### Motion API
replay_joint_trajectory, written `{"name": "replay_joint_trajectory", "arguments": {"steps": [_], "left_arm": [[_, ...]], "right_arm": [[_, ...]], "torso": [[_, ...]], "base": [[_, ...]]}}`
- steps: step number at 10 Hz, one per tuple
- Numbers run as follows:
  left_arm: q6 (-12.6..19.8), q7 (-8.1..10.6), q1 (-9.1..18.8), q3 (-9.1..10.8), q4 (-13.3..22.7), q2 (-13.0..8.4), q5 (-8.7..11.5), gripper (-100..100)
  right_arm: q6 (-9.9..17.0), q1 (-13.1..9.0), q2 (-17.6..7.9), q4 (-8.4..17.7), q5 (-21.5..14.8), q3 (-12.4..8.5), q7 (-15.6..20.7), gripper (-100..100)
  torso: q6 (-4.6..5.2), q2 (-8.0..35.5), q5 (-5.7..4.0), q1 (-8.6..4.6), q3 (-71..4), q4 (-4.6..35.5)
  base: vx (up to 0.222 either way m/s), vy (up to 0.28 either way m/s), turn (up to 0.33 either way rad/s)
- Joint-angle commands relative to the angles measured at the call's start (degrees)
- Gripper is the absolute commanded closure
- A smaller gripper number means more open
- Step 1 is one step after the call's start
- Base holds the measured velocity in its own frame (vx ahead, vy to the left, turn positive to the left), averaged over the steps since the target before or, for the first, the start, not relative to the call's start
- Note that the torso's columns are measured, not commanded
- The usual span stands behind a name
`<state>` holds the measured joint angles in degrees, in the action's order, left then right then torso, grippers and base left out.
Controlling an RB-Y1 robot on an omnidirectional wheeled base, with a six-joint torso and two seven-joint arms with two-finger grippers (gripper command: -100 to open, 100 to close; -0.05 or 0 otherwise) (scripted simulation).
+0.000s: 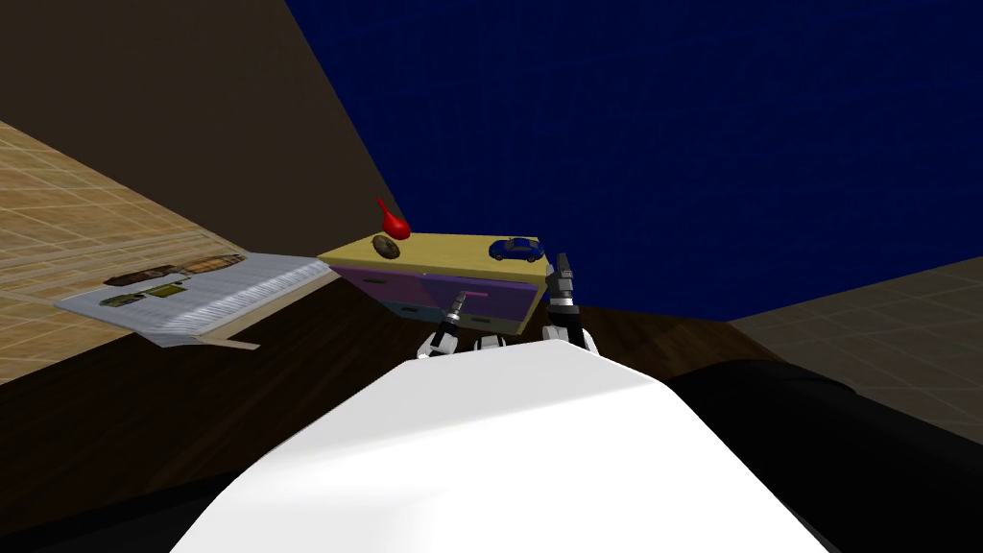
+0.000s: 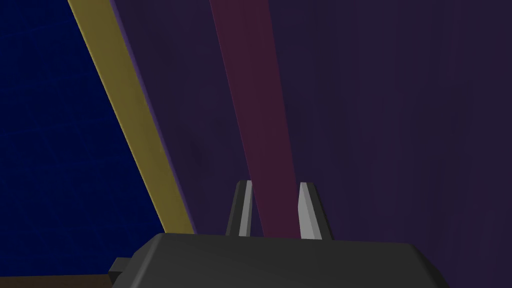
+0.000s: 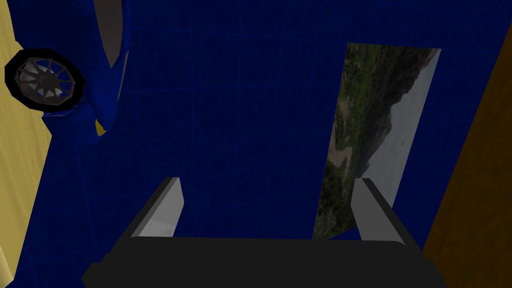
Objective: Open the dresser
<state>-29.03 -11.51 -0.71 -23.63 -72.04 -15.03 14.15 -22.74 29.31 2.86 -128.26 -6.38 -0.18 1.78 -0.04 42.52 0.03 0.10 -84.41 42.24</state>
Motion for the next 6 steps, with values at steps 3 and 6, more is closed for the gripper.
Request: {"name": "replay_joint_trajectory", "arguments": {"steps": [3,6], "left_arm": [[0.85,-0.02,-0.54,-0.58,-1.17,-0.67,0.24,100],[1.14,0.01,-1.71,-1.55,-2.36,-1.48,0.51,100]], "right_arm": [[0.0,-0.01,0.0,0.0,0.0,0.0,0.0,0],[0.0,0.0,0.0,0.0,0.0,0.0,0.0,0]], "torso": [[0.0,-0.16,-0.05,-0.04,-0.11,0.08],[0.03,-0.16,-0.02,-0.08,-0.1,-0.02]], "base": [[-0.166,0.046,0.022],[-0.164,0.046,0.035]]}}
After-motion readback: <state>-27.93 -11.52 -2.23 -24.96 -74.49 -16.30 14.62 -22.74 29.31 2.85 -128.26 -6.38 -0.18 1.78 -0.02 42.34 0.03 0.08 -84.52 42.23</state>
